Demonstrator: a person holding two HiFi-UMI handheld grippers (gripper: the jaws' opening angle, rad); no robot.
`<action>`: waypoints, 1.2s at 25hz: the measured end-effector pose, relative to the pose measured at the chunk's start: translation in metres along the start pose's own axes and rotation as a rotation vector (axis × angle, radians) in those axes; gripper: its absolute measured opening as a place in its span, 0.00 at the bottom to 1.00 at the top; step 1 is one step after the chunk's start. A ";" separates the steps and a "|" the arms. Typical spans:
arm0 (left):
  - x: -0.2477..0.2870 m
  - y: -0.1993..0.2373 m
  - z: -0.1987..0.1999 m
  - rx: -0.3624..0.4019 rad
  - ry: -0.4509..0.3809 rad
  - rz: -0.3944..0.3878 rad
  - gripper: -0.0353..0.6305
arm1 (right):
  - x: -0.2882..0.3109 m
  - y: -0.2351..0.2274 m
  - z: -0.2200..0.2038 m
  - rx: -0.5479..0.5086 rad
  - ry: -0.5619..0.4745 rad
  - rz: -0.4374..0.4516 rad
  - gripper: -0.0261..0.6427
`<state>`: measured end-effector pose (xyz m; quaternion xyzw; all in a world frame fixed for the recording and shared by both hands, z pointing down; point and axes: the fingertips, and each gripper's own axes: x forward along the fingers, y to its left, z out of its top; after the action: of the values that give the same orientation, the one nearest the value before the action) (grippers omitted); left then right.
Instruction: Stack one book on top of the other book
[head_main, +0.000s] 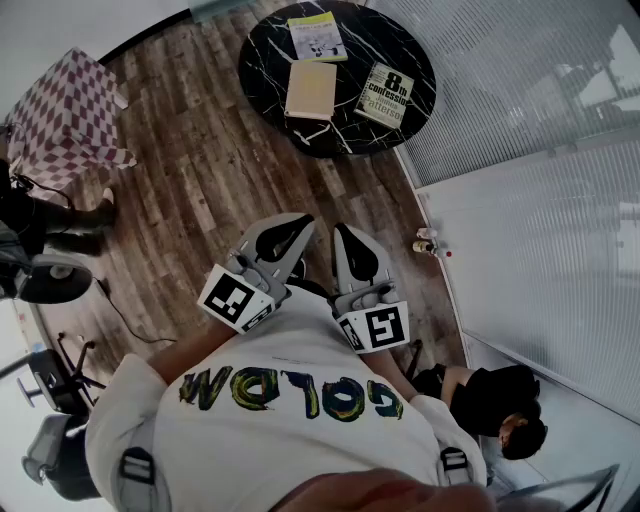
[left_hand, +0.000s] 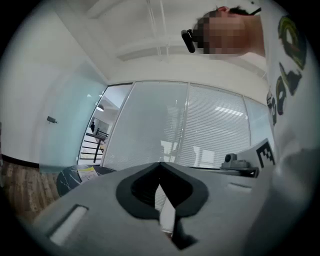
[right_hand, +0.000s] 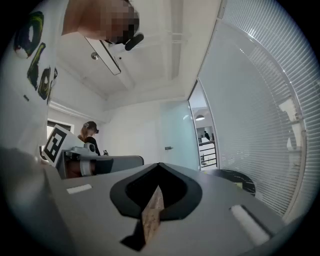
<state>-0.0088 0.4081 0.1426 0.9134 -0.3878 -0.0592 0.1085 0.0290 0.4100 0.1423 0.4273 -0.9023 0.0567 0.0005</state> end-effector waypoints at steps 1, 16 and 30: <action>0.003 -0.002 0.001 0.003 -0.004 0.000 0.06 | -0.001 -0.003 0.001 -0.001 -0.001 0.004 0.04; 0.028 -0.020 -0.005 0.013 -0.009 0.018 0.06 | -0.014 -0.034 0.003 0.014 -0.013 0.021 0.04; 0.070 0.050 -0.001 -0.024 -0.016 0.052 0.06 | 0.055 -0.070 0.002 -0.006 0.010 0.022 0.04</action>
<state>0.0051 0.3240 0.1545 0.9011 -0.4116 -0.0682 0.1179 0.0481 0.3230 0.1500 0.4171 -0.9071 0.0559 0.0055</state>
